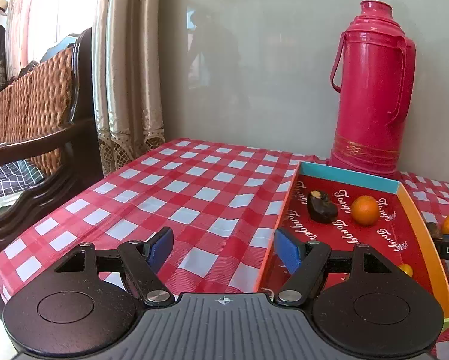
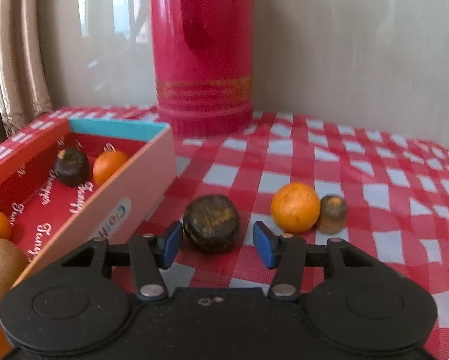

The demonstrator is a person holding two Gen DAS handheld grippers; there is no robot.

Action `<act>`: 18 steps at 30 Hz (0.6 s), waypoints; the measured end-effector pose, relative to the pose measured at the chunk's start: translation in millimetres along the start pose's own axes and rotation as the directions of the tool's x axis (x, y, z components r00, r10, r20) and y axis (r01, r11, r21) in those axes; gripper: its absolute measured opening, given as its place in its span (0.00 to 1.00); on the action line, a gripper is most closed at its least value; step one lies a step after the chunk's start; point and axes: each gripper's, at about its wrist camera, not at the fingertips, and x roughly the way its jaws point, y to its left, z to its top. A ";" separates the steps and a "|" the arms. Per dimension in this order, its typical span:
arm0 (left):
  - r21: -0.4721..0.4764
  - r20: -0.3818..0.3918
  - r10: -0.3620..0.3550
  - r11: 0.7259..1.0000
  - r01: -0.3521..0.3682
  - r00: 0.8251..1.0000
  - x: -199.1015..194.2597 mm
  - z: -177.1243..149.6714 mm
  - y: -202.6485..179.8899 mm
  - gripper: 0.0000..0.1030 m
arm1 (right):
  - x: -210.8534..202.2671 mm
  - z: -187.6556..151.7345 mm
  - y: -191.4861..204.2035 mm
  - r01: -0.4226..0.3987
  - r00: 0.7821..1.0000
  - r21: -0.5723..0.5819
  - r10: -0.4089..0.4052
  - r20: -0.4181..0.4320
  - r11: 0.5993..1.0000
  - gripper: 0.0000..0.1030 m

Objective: Organize fruits
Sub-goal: 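Grasp the dark brown round fruit with the right tool, then carry the dark fruit into the box and open the right tool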

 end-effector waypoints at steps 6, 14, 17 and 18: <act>-0.001 0.000 0.002 1.000 -0.002 1.000 -1.5 -0.8 2.2 0.71 | -4.0 5.3 0.5 -0.016 1.000 0.016 0.016 0.012 1.000 0.31; 0.003 0.018 -0.007 1.000 0.007 1.000 -12.5 1.1 2.5 0.71 | -46.9 12.1 17.8 -0.028 0.994 -0.001 0.028 0.102 1.000 0.31; 0.001 0.018 -0.002 1.000 0.002 1.000 -16.7 1.7 5.4 0.71 | -59.9 14.0 31.2 -0.054 0.988 -0.021 0.057 0.142 0.998 0.31; 0.002 0.019 0.000 1.000 0.000 1.000 -18.1 1.9 7.0 0.71 | -63.9 14.7 35.9 -0.067 0.986 -0.028 0.070 0.154 0.997 0.31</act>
